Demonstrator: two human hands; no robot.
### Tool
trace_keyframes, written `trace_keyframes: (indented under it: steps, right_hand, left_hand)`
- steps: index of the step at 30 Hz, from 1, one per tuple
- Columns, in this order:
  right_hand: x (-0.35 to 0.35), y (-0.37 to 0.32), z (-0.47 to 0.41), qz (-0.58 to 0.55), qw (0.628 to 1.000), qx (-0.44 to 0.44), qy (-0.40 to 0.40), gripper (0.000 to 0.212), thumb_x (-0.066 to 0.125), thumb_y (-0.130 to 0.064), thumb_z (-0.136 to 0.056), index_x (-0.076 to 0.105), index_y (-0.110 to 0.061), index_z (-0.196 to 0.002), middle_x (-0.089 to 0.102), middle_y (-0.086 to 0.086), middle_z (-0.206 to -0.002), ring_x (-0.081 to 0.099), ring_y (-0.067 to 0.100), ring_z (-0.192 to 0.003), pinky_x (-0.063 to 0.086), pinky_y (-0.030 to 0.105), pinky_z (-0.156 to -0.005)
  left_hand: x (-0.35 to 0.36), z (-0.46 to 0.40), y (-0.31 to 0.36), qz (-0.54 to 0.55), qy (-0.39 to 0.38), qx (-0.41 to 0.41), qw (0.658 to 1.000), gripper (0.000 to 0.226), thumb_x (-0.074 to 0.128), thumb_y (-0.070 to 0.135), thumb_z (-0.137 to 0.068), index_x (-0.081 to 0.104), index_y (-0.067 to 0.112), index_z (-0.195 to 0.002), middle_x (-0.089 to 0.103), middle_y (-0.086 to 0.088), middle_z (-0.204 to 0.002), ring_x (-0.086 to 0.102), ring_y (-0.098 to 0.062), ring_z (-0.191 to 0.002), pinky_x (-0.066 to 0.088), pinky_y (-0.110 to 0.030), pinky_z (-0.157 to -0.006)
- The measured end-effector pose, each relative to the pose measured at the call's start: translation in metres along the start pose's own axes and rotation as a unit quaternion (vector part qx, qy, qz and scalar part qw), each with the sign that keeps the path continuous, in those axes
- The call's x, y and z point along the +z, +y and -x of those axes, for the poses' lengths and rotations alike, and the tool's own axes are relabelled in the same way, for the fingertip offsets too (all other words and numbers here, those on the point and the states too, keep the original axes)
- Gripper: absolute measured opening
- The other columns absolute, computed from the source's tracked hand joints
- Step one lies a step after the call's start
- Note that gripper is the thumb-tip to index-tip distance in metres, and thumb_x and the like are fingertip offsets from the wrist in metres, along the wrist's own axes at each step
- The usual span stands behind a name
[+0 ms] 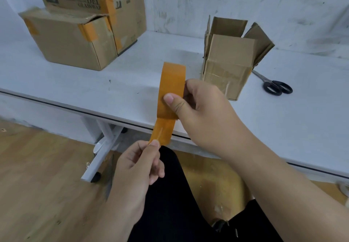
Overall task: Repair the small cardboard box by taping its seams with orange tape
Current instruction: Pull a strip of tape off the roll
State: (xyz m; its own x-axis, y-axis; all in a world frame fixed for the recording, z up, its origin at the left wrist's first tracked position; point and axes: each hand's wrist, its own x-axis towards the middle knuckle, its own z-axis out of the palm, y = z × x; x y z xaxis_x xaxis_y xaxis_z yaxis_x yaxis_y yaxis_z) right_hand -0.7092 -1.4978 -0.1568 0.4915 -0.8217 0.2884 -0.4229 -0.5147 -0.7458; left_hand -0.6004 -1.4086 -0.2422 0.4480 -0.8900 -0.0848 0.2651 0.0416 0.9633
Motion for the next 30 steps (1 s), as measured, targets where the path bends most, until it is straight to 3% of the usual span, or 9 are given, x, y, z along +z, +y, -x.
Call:
trace_keyframes:
  steps: [8,14,20,26,30]
  right_hand:
    - [0.011,0.003,0.003,0.014,1.000,-0.001,0.019,0.032,0.054,-0.040,-0.094,0.056,-0.009,-0.085,0.051,-0.004,-0.063,0.047,0.010,-0.053,0.041,0.023,-0.054]
    - [0.015,0.006,-0.002,0.038,0.999,-0.003,0.025,0.033,0.053,-0.040,-0.095,0.054,-0.009,-0.085,0.054,-0.001,-0.067,0.050,0.012,-0.058,0.042,0.027,-0.058]
    - [0.022,0.014,-0.004,0.049,0.998,0.003,0.045,0.030,0.053,-0.039,-0.095,0.055,-0.010,-0.095,0.063,0.004,-0.080,0.060,0.018,-0.070,0.053,0.042,-0.067]
    - [0.017,0.013,-0.008,0.043,0.998,0.015,0.037,0.032,0.051,-0.041,-0.095,0.055,-0.009,-0.094,0.062,0.005,-0.080,0.060,0.019,-0.072,0.052,0.042,-0.068]
    - [0.011,0.011,-0.009,0.045,0.999,0.025,0.015,0.031,0.050,-0.043,-0.096,0.056,-0.013,-0.098,0.064,0.003,-0.085,0.062,0.016,-0.076,0.052,0.033,-0.068]
  left_hand:
    - [-0.005,0.007,-0.001,-0.028,0.007,-0.001,1.000,0.043,0.055,0.022,-0.086,0.049,0.026,-0.045,0.042,0.003,-0.046,0.041,-0.012,-0.042,0.032,-0.019,-0.041]
    - [-0.006,0.015,-0.006,-0.013,0.009,-0.030,0.999,0.031,0.058,0.034,-0.072,0.047,0.025,-0.044,0.042,0.005,-0.041,0.035,-0.014,-0.041,0.026,-0.024,-0.044]
    - [-0.010,0.017,-0.016,-0.016,-0.004,-0.029,0.999,0.029,0.058,0.034,-0.072,0.050,0.024,-0.047,0.043,0.000,-0.045,0.040,-0.011,-0.039,0.029,-0.020,-0.040]
    - [-0.012,-0.002,-0.036,-0.076,-0.018,-0.023,0.997,0.029,0.056,0.029,-0.088,0.054,0.020,-0.060,0.052,-0.012,-0.053,0.038,-0.009,-0.041,0.034,-0.023,-0.048]
    - [-0.013,-0.012,-0.044,-0.100,-0.027,-0.006,0.995,0.027,0.055,0.036,-0.087,0.055,0.020,-0.066,0.057,-0.011,-0.055,0.040,-0.008,-0.042,0.035,-0.025,-0.051]
